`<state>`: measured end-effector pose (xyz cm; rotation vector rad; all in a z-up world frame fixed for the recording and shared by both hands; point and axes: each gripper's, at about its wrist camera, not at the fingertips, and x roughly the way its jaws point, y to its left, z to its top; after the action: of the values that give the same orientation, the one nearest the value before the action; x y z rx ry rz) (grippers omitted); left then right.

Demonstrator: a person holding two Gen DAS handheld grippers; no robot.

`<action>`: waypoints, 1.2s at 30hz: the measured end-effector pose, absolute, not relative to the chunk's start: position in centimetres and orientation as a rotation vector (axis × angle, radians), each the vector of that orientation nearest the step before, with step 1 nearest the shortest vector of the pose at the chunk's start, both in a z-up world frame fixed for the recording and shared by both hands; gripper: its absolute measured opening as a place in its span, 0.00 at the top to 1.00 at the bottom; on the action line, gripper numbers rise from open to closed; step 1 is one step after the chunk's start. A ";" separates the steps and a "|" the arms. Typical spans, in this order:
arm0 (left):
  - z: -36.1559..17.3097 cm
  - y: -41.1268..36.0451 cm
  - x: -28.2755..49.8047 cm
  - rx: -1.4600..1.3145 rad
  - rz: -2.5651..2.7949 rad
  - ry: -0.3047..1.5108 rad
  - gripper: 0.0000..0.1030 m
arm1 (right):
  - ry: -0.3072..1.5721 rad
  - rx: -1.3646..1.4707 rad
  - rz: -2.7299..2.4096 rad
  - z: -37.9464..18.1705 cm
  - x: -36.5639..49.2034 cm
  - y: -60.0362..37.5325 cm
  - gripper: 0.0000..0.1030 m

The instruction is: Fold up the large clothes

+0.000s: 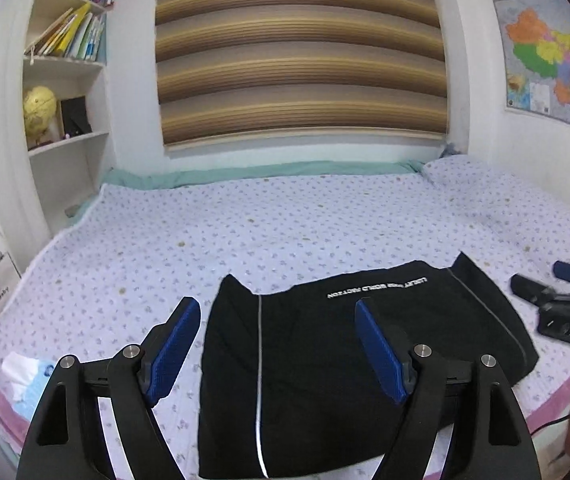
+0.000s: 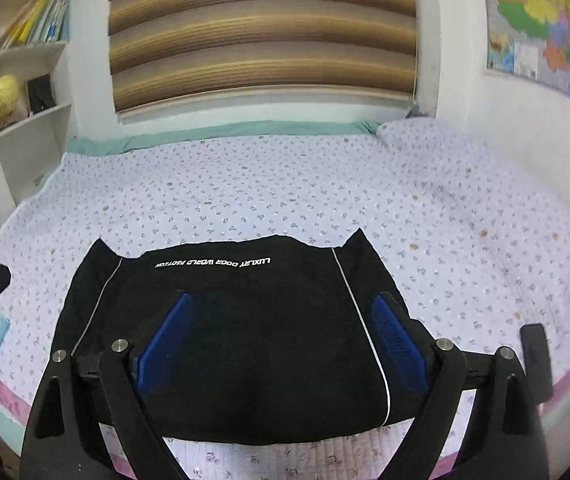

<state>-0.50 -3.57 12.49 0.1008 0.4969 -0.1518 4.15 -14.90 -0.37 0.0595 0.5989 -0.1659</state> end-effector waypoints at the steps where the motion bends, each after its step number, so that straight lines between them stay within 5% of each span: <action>1: 12.3 -3.5 -0.6 0.097 -0.148 0.496 0.22 | 0.600 0.045 -0.162 -0.4 4.1 -14.3 0.10; 36: 8.4 -3.2 1.6 0.071 -0.153 0.608 0.22 | 0.690 0.055 -0.114 -3.5 6.0 -12.2 0.08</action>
<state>1.57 -3.16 8.44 0.0714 0.6078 -0.1529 5.99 -12.20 -3.49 0.0552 0.6903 -0.1142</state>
